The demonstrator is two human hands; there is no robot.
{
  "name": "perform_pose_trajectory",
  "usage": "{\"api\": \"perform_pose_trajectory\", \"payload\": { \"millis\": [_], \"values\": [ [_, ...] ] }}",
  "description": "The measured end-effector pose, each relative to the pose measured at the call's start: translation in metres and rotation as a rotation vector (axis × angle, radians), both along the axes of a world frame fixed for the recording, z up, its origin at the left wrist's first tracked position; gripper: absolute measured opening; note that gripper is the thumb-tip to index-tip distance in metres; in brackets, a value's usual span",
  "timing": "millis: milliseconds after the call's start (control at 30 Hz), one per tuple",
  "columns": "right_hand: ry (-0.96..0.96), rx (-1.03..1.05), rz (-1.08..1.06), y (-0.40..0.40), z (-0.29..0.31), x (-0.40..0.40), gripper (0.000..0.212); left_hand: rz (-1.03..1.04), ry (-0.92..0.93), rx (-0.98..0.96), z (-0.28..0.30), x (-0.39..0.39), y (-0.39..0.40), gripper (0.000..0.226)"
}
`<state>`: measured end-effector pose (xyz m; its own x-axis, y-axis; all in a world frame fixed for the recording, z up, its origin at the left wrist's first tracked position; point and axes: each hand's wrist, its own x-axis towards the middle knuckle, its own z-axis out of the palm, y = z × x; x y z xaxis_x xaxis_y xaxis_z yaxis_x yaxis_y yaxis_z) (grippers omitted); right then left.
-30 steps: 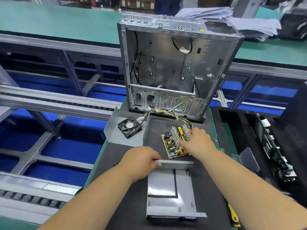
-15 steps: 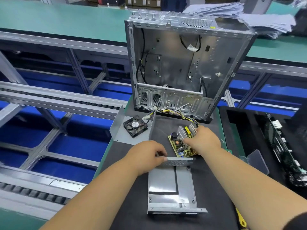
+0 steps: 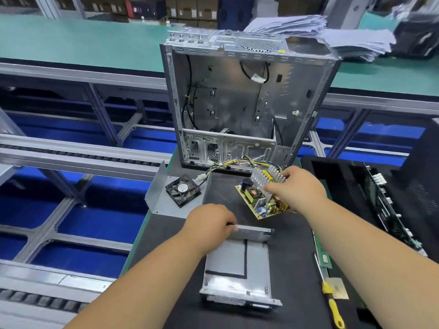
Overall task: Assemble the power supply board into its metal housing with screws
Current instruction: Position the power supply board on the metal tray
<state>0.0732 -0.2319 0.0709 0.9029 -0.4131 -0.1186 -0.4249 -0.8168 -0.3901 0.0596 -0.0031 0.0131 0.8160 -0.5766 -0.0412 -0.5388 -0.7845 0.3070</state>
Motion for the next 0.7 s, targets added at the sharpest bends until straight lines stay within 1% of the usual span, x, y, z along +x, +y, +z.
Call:
{"api": "perform_pose_trajectory", "payload": {
  "millis": [167, 267, 333, 467, 567, 700],
  "values": [
    [-0.048, 0.032, -0.015, -0.01, 0.022, 0.003, 0.051, 0.029, -0.094, 0.039, 0.002, 0.024, -0.018, 0.026],
    [-0.068, 0.025, -0.002, -0.015, 0.03, 0.001, 0.059, 0.079, -0.119, 0.038, 0.001, 0.035, -0.027, 0.024],
    [-0.07, 0.027, 0.014, -0.017, 0.03, -0.002, 0.066, 0.116, -0.094, 0.008, 0.0, 0.04, -0.031, 0.023],
    [-0.081, 0.054, 0.03, -0.02, 0.024, -0.008, 0.073, 0.125, -0.043, -0.023, 0.0, 0.04, -0.041, 0.026],
    [-0.091, 0.062, 0.049, -0.022, 0.021, -0.01, 0.075, 0.143, 0.026, -0.033, -0.002, 0.034, -0.046, 0.026],
    [-0.098, 0.08, 0.096, -0.025, 0.022, -0.014, 0.073, 0.176, 0.102, -0.069, -0.002, 0.023, -0.046, 0.018]
  ]
}}
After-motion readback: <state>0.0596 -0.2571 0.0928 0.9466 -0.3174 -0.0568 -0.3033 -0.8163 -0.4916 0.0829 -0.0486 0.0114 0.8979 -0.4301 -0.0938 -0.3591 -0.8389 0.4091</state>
